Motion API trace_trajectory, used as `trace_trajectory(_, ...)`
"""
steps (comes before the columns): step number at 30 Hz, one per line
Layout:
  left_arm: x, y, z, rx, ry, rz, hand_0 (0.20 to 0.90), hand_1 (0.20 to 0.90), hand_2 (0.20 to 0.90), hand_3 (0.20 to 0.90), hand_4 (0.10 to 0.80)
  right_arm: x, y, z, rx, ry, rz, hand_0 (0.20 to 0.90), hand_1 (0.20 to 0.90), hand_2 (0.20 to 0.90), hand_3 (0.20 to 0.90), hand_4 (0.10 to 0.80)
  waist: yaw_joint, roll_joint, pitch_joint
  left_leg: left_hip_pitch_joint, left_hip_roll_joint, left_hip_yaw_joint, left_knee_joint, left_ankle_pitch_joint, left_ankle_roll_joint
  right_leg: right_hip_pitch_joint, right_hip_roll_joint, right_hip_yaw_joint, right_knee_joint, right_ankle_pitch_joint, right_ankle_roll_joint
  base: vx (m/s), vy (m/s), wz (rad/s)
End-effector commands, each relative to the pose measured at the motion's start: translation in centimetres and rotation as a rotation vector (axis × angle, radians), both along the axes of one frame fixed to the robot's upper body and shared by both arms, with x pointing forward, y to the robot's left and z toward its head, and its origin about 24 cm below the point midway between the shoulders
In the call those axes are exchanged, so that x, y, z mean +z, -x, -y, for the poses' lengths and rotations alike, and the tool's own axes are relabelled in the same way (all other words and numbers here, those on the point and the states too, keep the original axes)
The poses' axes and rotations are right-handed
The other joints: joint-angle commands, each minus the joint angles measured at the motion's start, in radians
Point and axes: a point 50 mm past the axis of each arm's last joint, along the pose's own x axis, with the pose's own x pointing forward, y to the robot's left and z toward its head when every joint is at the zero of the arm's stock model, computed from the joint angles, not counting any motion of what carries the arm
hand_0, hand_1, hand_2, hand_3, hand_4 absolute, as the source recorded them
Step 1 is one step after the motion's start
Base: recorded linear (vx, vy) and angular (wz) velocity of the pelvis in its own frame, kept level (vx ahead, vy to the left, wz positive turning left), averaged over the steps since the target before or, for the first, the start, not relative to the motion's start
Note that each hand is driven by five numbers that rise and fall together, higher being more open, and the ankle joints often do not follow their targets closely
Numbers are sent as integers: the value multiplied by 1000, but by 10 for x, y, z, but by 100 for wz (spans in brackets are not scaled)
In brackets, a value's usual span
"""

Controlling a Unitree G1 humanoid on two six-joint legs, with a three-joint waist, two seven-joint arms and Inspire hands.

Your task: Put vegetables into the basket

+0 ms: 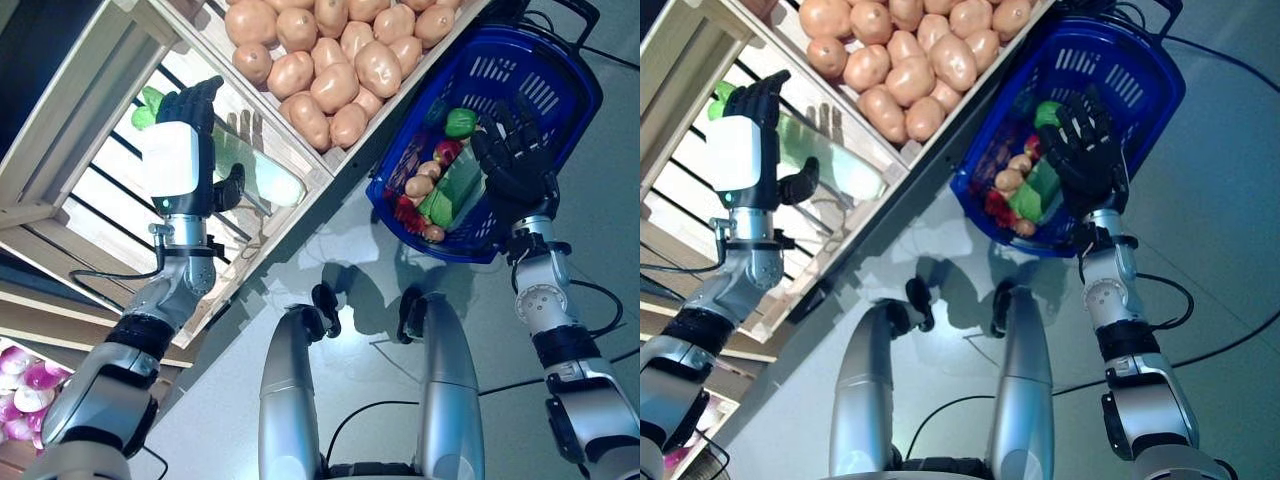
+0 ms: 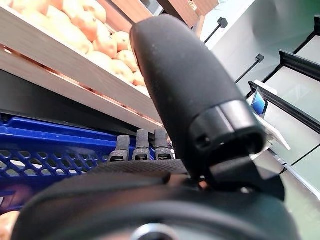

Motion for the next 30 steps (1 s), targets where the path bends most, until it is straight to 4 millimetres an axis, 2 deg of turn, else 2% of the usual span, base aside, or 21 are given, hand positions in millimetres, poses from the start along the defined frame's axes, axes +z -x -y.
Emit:
trace_trajectory(1,46,15,-21,6,5,284,900,900,900,900,800,39,8,-9,38,-39,237,900,900,900,900,800,-7,-27,-6,87,-41,50,31,-148,9,60,16,-7,-115,101,23,0,0,0)
trace_trajectory(5,47,22,-14,-65,-35,362,900,900,900,900,800,33,10,-4,23,-47,218,900,900,900,900,800,-5,-26,-6,87,-42,49,29,-147,7,59,14,-7,-116,101,21,0,0,0)
trace_trajectory(9,52,29,-8,-123,2,444,900,900,900,900,800,27,10,-2,11,-57,203,900,900,900,900,800,-1,-26,-6,89,-44,47,31,-149,6,63,12,-8,-114,98,20,0,0,0)
trace_trajectory(14,54,27,3,-167,-107,385,900,900,900,900,800,26,10,0,8,-76,198,900,900,900,900,800,2,-24,-6,93,-48,43,29,-149,9,69,9,-15,-115,98,20,0,0,0)
trace_trajectory(21,46,17,-7,-67,-296,211,900,900,900,900,800,33,7,6,17,-62,193,900,900,900,900,800,-2,-18,-6,92,-45,47,22,-141,7,69,11,-13,-125,109,24,-2,5,0)
trace_trajectory(25,44,15,-19,-4,-257,178,900,900,900,900,800,34,7,10,13,-58,191,900,900,900,900,800,-8,-11,-6,94,-44,56,11,-134,6,66,15,-5,-136,115,27,-7,29,0)
trace_trajectory(30,40,15,-26,23,-217,157,900,900,900,900,800,32,8,12,9,-56,187,900,900,900,900,800,-9,-9,-6,89,-43,60,11,-132,4,59,16,0,-139,119,27,-3,7,0)
